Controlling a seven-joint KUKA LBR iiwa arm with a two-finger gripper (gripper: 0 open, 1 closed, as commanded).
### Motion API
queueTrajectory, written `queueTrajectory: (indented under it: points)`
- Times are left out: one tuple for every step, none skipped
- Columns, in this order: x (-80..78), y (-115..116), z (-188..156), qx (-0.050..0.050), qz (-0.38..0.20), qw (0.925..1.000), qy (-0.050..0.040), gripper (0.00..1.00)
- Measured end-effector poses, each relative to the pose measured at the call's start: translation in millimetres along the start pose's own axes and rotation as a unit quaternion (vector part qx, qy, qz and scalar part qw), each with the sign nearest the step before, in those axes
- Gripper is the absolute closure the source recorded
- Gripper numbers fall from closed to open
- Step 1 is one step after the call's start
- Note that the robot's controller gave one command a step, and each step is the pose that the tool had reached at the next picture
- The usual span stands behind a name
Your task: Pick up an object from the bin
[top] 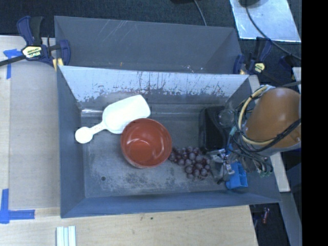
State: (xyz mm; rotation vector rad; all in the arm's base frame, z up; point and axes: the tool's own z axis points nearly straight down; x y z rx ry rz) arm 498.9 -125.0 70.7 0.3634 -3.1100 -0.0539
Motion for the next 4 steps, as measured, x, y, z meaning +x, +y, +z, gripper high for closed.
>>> queueTrajectory:
  points:
    - [-5.9,-8.6,-0.2,0.001,-0.126,0.992,-0.0065,1.0]
    - [-3.4,15.2,0.7,0.001,-0.015,0.9999,-0.0021,1.0]
    - [-11.0,23.0,0.8,0.005,-0.242,0.9702,-0.0069,1.0]
    - [-12.0,23.8,0.9,0.005,-0.271,0.9626,-0.0067,1.0]
